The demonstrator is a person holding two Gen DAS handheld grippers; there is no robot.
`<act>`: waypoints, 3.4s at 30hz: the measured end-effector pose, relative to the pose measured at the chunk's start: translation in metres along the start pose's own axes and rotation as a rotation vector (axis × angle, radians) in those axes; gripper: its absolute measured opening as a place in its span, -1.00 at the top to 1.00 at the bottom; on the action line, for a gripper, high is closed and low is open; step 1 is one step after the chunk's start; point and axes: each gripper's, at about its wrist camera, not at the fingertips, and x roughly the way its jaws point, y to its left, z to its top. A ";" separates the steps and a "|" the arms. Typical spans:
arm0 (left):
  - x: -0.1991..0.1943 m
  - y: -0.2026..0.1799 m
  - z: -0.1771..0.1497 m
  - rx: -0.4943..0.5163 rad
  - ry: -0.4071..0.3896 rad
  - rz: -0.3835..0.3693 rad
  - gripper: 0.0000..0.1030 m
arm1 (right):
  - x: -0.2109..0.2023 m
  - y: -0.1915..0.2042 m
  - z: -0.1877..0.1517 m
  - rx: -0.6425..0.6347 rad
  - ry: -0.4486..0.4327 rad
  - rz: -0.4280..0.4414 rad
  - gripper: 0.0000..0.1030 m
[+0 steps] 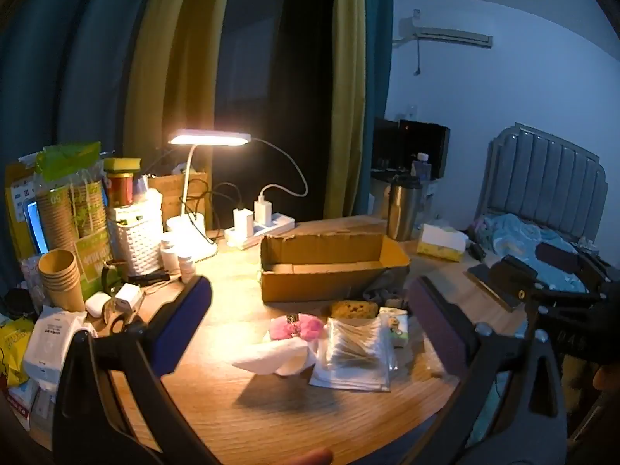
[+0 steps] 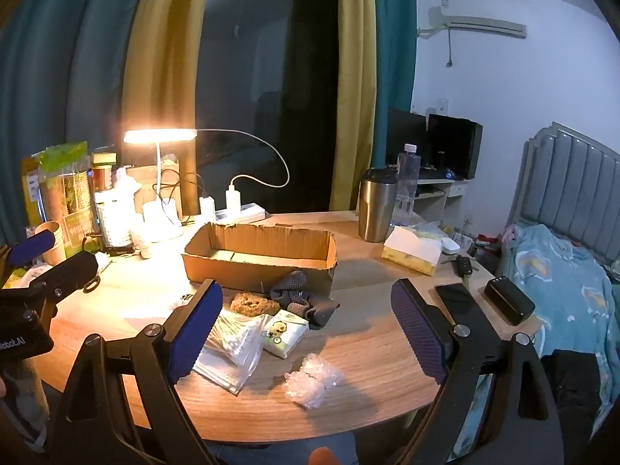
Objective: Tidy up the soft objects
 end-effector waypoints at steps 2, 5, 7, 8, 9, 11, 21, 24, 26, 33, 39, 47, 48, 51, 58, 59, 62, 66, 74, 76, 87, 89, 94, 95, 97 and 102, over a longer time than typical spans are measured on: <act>-0.002 0.000 0.003 0.002 -0.008 0.005 -0.99 | -0.001 -0.001 0.002 0.002 -0.006 0.001 -0.76; -0.003 0.001 0.006 -0.002 -0.012 -0.001 -0.99 | -0.002 -0.002 0.003 0.009 -0.016 -0.003 -0.76; -0.004 0.001 0.006 0.004 -0.014 -0.003 -0.99 | -0.003 -0.001 0.003 0.007 -0.021 -0.004 -0.76; -0.005 0.001 0.007 0.004 -0.017 -0.004 -0.99 | -0.005 -0.001 0.003 0.006 -0.026 -0.005 -0.76; -0.006 0.001 0.007 0.004 -0.020 -0.004 -0.99 | -0.005 -0.001 0.003 0.006 -0.029 -0.006 -0.76; -0.008 0.001 0.007 0.006 -0.028 -0.004 -0.99 | -0.007 -0.001 0.003 0.005 -0.035 -0.006 -0.76; -0.011 0.001 0.006 0.004 -0.034 -0.002 -0.99 | -0.010 0.002 0.003 0.002 -0.046 -0.008 -0.76; -0.011 0.000 0.005 0.004 -0.032 -0.002 -0.99 | -0.009 0.003 0.003 0.001 -0.044 -0.004 -0.76; -0.011 0.000 0.004 0.005 -0.030 -0.001 -0.99 | -0.010 0.003 0.002 0.001 -0.046 -0.005 -0.76; -0.011 0.000 0.004 0.003 -0.029 -0.002 -0.99 | -0.010 0.004 0.001 0.002 -0.046 -0.006 -0.76; -0.011 0.000 0.003 0.004 -0.028 -0.002 -0.99 | -0.011 0.006 0.000 0.000 -0.047 -0.006 -0.76; -0.012 0.000 0.002 0.004 -0.025 -0.002 -0.99 | -0.011 0.006 -0.001 0.000 -0.047 -0.006 -0.76; -0.012 0.000 0.002 0.004 -0.026 -0.002 -0.99 | -0.011 0.006 -0.001 0.001 -0.047 -0.006 -0.76; -0.012 0.000 0.002 0.004 -0.025 -0.002 -0.99 | -0.010 0.006 -0.001 0.000 -0.048 -0.007 -0.76; -0.012 0.000 0.002 0.003 -0.025 -0.002 -0.99 | -0.010 0.006 0.000 0.001 -0.047 -0.006 -0.76; -0.012 0.000 0.002 0.003 -0.025 -0.002 -0.99 | -0.010 0.006 0.000 0.000 -0.046 -0.006 -0.76; -0.012 0.001 0.001 0.001 -0.025 -0.002 -0.99 | -0.010 0.006 0.000 0.001 -0.046 -0.007 -0.76; -0.014 0.002 -0.002 0.000 -0.024 0.001 -0.99 | -0.010 0.006 0.000 0.001 -0.047 -0.006 -0.76; -0.003 0.007 -0.010 -0.014 0.008 0.010 -0.99 | -0.010 0.006 -0.002 0.003 -0.042 -0.006 -0.76; 0.004 0.008 -0.014 -0.019 0.030 0.012 -0.99 | -0.007 0.005 -0.005 0.009 -0.029 -0.008 -0.76; 0.055 0.014 -0.044 -0.030 0.185 0.031 -0.99 | 0.044 -0.006 -0.030 0.036 0.114 -0.003 -0.76; 0.064 0.013 -0.049 -0.027 0.209 0.033 -0.99 | 0.052 -0.008 -0.036 0.043 0.141 -0.004 -0.76; 0.081 0.009 -0.056 -0.016 0.253 0.029 -0.99 | 0.071 -0.012 -0.045 0.058 0.198 0.001 -0.76; 0.084 0.008 -0.057 -0.013 0.261 0.027 -0.99 | 0.074 -0.013 -0.047 0.062 0.207 0.001 -0.76; 0.092 0.004 -0.060 -0.002 0.284 0.020 -0.99 | 0.082 -0.015 -0.050 0.067 0.229 0.005 -0.76; 0.109 -0.008 -0.065 0.032 0.329 0.002 -0.99 | 0.103 -0.020 -0.064 0.079 0.288 0.012 -0.76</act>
